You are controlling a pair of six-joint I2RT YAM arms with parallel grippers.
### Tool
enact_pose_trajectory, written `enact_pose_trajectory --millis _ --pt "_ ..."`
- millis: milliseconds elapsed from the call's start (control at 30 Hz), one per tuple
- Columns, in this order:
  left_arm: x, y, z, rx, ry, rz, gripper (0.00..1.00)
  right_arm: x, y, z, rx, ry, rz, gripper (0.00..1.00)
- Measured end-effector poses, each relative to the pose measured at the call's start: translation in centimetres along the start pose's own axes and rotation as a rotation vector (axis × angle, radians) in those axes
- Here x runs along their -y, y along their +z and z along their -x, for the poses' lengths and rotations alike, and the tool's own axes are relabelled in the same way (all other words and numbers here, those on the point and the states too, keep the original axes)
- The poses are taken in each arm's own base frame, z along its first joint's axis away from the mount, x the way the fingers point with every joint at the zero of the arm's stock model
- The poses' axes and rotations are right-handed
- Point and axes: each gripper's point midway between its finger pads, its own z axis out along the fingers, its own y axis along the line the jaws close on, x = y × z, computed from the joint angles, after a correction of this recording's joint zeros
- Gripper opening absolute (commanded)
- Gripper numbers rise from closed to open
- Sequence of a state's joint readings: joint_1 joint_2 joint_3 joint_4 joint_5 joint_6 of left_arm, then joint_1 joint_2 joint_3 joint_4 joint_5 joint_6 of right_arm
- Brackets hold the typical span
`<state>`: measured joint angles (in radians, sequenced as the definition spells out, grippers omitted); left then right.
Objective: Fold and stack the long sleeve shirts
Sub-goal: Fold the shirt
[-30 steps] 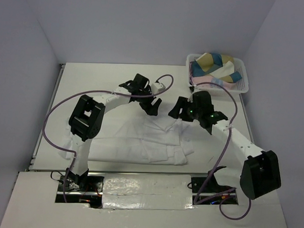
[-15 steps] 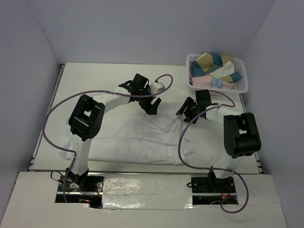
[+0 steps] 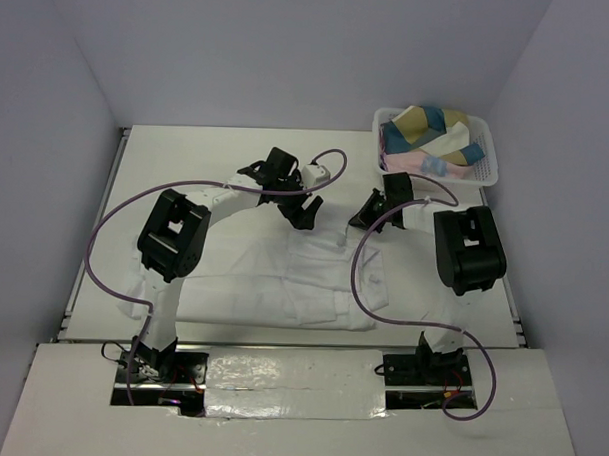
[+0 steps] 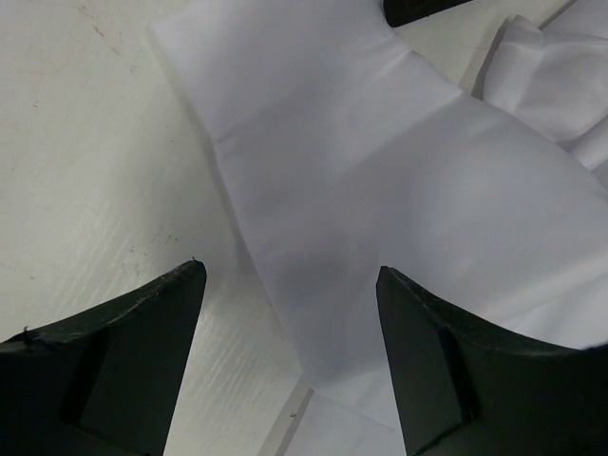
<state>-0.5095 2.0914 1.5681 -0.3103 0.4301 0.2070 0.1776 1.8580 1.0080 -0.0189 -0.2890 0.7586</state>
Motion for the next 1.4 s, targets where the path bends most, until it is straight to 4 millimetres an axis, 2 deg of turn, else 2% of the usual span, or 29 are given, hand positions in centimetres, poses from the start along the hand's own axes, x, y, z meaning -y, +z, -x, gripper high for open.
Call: enact_pose_trajectory --millis 67,333,367,433,467,567,833,1133,1200,1267,1300,1367,1400 --pt "0.0 0.0 0.0 0.000 0.000 0.000 0.86 0.3 0.3 -0.4 -0.016 0.004 -0.007 0.00" --pt "0.0 0.0 -0.1 -0.003 0.001 -0.002 0.85 -0.8 0.2 0.7 0.002 -0.040 0.014 0.01" --pt "0.0 0.0 -0.1 -0.003 0.001 -0.002 0.83 -0.9 0.2 0.8 0.001 -0.043 0.016 0.12" --pt "0.0 0.0 -0.1 -0.003 0.002 -0.002 0.81 -0.9 0.1 0.7 -0.006 -0.042 0.016 0.27" --pt "0.0 0.0 -0.1 -0.003 0.002 -0.002 0.80 -0.9 0.1 0.7 -0.010 -0.043 0.016 0.39" --pt "0.1 0.0 -0.2 -0.007 0.001 -0.003 0.78 -0.8 -0.2 0.3 -0.024 -0.030 0.007 0.54" --pt "0.3 -0.1 -0.5 -0.017 -0.002 -0.011 0.79 -1.4 -2.4 -1.9 -0.066 0.016 0.056 0.61" --pt "0.4 -0.1 -0.5 -0.020 -0.004 -0.020 0.79 -2.0 -1.3 -4.4 -0.146 0.058 0.070 0.63" --pt "0.4 -0.1 -0.5 -0.019 -0.004 -0.020 0.79 -2.4 -1.1 -4.9 -0.162 0.060 0.082 0.63" --pt "0.4 -0.1 -0.5 -0.019 -0.004 -0.020 0.79 -3.0 -0.8 -5.4 -0.179 0.062 0.097 0.58" --pt "0.5 -0.1 -0.5 -0.019 -0.004 -0.021 0.79 -3.2 -0.6 -5.5 -0.182 0.063 0.103 0.45" --pt "0.5 -0.1 -0.5 -0.018 -0.004 -0.024 0.79 -3.3 -0.2 -5.5 -0.182 0.069 0.105 0.32" --pt "0.5 -0.1 -0.5 -0.018 -0.004 -0.025 0.79 -3.2 -0.1 -5.5 -0.182 0.074 0.100 0.18"
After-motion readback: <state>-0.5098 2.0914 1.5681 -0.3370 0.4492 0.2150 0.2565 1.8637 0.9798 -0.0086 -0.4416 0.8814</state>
